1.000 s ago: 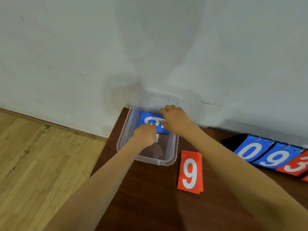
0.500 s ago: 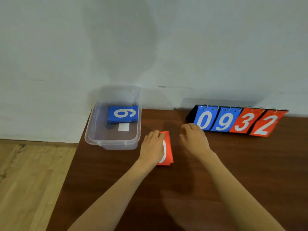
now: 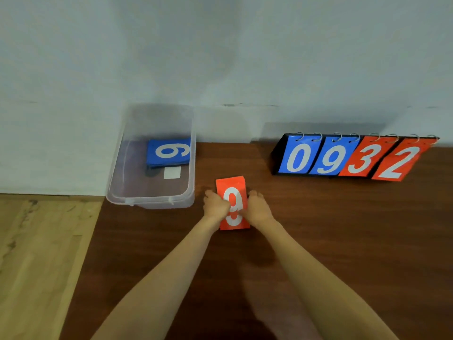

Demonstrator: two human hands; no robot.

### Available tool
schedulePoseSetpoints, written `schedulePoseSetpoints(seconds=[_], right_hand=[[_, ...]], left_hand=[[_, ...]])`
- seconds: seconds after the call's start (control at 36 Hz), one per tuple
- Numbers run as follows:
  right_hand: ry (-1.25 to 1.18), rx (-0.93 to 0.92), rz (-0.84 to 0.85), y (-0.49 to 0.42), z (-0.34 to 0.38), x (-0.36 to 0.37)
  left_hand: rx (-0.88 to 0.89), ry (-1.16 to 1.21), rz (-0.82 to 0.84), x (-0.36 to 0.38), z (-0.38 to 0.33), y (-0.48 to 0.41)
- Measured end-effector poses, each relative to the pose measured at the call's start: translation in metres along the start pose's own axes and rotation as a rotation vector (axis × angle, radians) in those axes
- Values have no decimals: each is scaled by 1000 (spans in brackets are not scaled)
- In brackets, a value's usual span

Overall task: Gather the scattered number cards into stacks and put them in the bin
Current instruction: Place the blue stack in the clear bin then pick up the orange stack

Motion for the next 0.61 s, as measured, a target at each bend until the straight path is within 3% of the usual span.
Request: schedulePoseSetpoints(seconds=[0.22,0.61], right_hand=[[-37,83,8,-9,-1,5],[-230,102,-22,-4,-13,1]], left_hand=[[-151,60,97,0,-3,-7],[107,53,139,8,-11,11]])
Point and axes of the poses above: each hand's wrist, its own y-axis away from the middle knuckle, its own x-axis out of the palm, z = x × y, the point moved 6 cm from there along -y, towards the middle knuckle, and after that the axes turned 2 degrees about -z, right-handed, at the moved point
